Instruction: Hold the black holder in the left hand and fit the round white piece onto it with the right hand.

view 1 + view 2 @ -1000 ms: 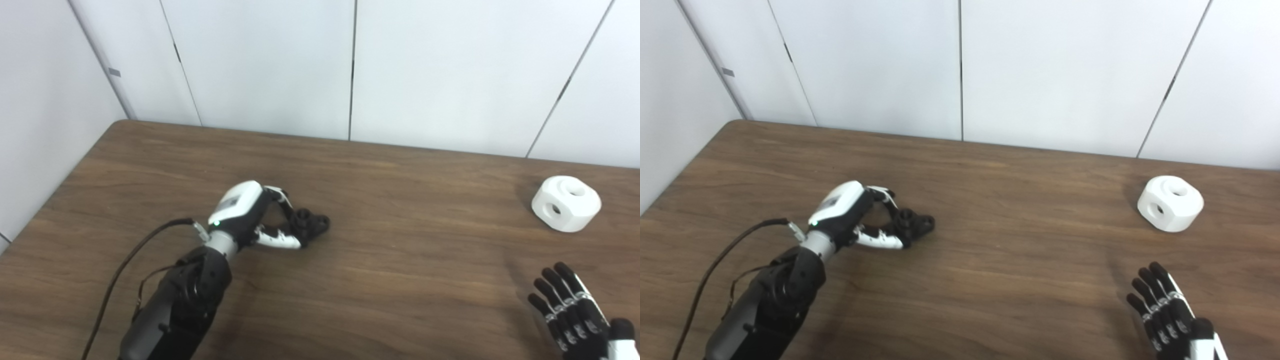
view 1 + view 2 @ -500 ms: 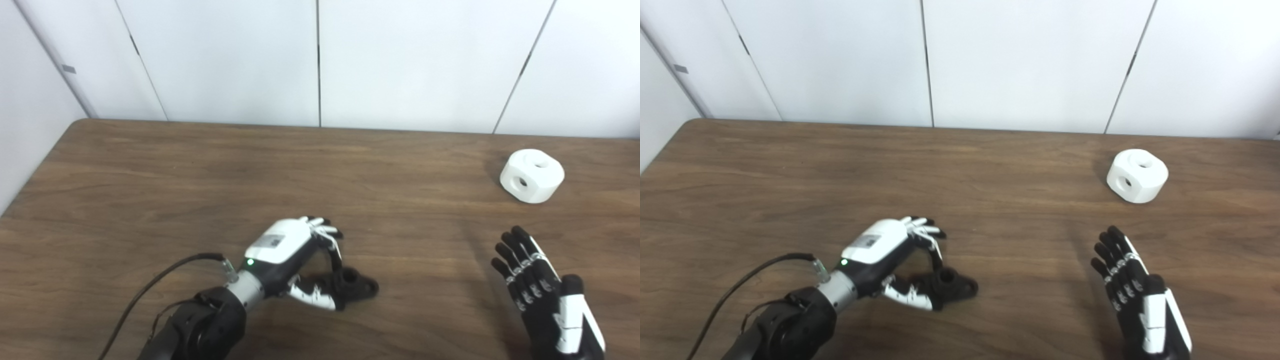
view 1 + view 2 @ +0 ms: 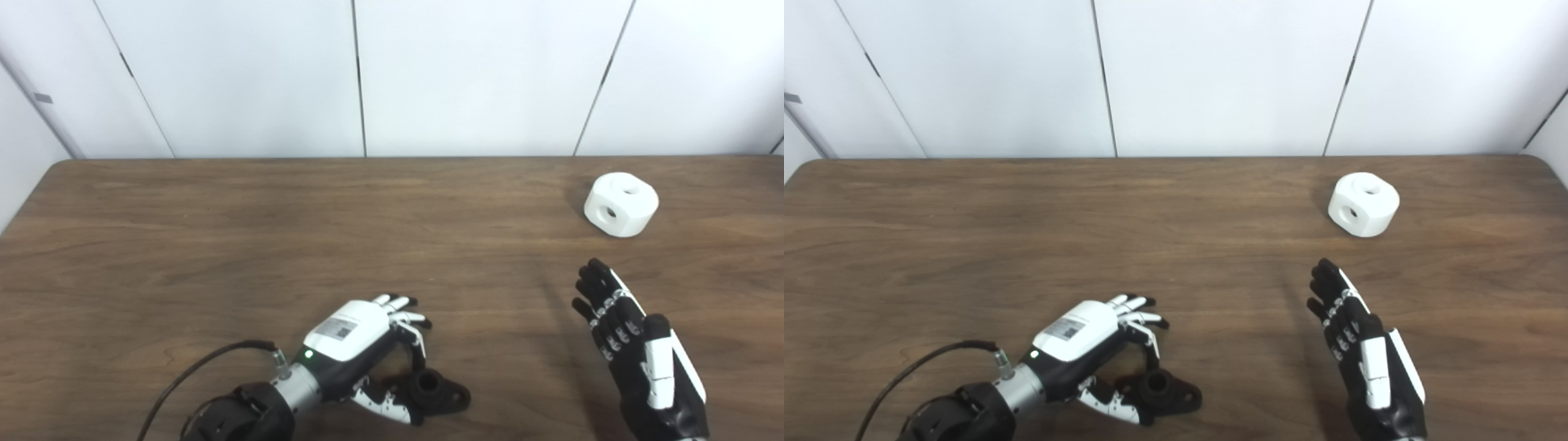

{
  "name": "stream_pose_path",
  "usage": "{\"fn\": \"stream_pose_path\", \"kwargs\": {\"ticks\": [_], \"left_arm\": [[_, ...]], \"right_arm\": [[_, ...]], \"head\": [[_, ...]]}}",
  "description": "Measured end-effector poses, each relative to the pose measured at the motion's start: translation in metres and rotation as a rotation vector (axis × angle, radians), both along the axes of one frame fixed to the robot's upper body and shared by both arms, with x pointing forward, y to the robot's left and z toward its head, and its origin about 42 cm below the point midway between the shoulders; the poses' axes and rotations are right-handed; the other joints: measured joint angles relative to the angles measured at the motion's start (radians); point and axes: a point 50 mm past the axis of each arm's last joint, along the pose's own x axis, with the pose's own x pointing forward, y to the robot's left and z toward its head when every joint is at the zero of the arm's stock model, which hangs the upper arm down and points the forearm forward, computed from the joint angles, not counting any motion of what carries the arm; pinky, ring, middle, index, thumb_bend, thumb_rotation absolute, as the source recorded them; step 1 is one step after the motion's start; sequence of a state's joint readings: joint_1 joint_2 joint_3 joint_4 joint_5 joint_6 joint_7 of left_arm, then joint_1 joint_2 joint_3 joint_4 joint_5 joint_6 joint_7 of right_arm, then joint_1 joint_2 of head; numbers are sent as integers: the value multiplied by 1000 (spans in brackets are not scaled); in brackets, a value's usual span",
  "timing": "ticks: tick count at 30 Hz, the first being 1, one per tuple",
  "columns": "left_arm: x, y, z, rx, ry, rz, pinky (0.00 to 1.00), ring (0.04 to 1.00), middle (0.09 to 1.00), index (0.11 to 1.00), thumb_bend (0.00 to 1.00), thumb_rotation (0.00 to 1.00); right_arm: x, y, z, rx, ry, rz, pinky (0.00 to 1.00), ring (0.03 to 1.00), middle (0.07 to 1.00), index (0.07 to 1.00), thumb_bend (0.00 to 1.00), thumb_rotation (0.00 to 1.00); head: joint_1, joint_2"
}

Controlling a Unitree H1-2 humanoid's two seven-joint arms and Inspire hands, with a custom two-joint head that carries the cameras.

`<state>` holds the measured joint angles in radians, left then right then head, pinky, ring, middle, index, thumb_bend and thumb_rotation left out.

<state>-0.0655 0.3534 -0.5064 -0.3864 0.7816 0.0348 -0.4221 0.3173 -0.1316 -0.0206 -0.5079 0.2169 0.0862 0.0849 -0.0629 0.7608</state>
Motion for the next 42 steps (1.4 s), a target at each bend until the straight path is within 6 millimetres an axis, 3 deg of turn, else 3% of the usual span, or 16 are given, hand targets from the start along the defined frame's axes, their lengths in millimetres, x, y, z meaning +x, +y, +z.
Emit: {"fn": "stream_pose_path", "kwargs": {"ticks": [15,20,25,32,37,42], "left_arm": [[-8,-3,-10,-5,-118,25,1000,940,839,487,517,47],[-13,-1,-14,-20,-114,53,1000,936,840,487,517,48],[-13,2,-15,-20,-111,67,1000,928,835,487,518,48],[-13,7,-19,-25,-112,71,993,920,828,487,519,47],[-14,8,-22,-35,-116,75,969,911,825,487,519,47],[-14,11,-25,-40,-120,73,960,907,823,487,519,46]], "right_arm": [[0,0,9,-15,17,-24,970,967,947,926,686,975],[6,-3,17,-64,19,-56,962,965,934,918,626,886],[21,-8,27,-105,2,-86,982,980,955,934,617,783],[47,-19,44,-239,18,-148,976,978,961,961,571,642],[64,-32,60,-456,8,-184,988,993,989,992,663,664],[83,-47,74,-653,-12,-212,987,999,1000,976,706,560]], "head": [[-66,15],[-94,11],[-182,-8],[-225,-28],[-253,-48],[-273,-57]]}}
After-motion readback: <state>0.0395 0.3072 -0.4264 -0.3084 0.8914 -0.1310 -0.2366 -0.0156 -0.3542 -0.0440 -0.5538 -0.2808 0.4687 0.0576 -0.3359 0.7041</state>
